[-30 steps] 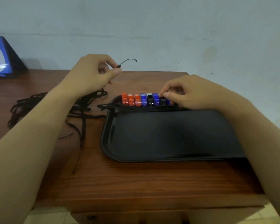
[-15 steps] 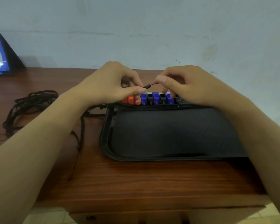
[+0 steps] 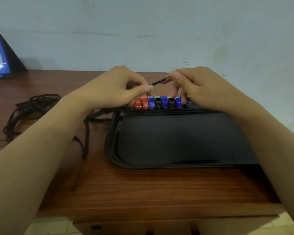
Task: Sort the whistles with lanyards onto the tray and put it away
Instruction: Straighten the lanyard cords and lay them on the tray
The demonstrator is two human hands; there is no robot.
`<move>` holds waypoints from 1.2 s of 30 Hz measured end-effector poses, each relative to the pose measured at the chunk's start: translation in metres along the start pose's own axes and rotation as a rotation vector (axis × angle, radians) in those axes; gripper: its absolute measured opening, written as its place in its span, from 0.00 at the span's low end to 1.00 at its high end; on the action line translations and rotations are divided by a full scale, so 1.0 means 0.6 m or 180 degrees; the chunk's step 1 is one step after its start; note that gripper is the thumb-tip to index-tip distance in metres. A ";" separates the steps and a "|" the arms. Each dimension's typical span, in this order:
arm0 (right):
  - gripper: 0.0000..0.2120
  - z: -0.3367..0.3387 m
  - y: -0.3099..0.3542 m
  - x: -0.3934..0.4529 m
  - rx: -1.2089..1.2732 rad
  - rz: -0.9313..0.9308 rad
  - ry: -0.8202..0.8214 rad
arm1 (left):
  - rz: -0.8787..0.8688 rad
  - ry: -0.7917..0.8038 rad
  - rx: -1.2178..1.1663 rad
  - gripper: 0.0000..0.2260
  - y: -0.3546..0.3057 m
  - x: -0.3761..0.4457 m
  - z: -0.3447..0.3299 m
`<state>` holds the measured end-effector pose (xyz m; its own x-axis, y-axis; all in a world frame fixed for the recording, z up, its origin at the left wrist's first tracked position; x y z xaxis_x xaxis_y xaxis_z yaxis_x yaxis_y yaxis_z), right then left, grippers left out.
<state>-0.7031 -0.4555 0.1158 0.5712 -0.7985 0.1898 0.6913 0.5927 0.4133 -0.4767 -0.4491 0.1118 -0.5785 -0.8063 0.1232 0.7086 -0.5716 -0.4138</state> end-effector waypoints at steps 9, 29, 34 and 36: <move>0.18 0.021 -0.006 -0.003 0.2926 0.0201 -0.0199 | 0.0188 -0.0029 -0.0058 0.15 0.028 -0.005 0.013; 0.09 0.017 -0.033 0.002 -0.0033 -0.0655 -0.0340 | 0.0971 -0.0308 0.0422 0.15 0.112 -0.025 0.055; 0.07 0.013 -0.039 0.000 -0.0393 -0.0723 -0.0084 | 0.1369 -0.0195 0.0526 0.18 0.131 -0.029 0.061; 0.08 0.012 -0.044 0.003 -0.0470 -0.0749 -0.0060 | 0.1539 -0.0060 0.0583 0.18 0.139 -0.031 0.061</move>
<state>-0.7235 -0.4732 0.1117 0.3800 -0.9170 0.1211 0.8618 0.3985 0.3139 -0.3922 -0.4874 0.1079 -0.1612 -0.9866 -0.0262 0.9533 -0.1488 -0.2628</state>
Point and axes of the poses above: each hand's wrist, its own x-axis towards the middle knuckle, its own z-axis out of the back of the hand, y = z × x, the point moved 2 cm from there along x, towards the middle knuckle, and after that the axes turned 13 degrees about y, right-handed, at the moved point
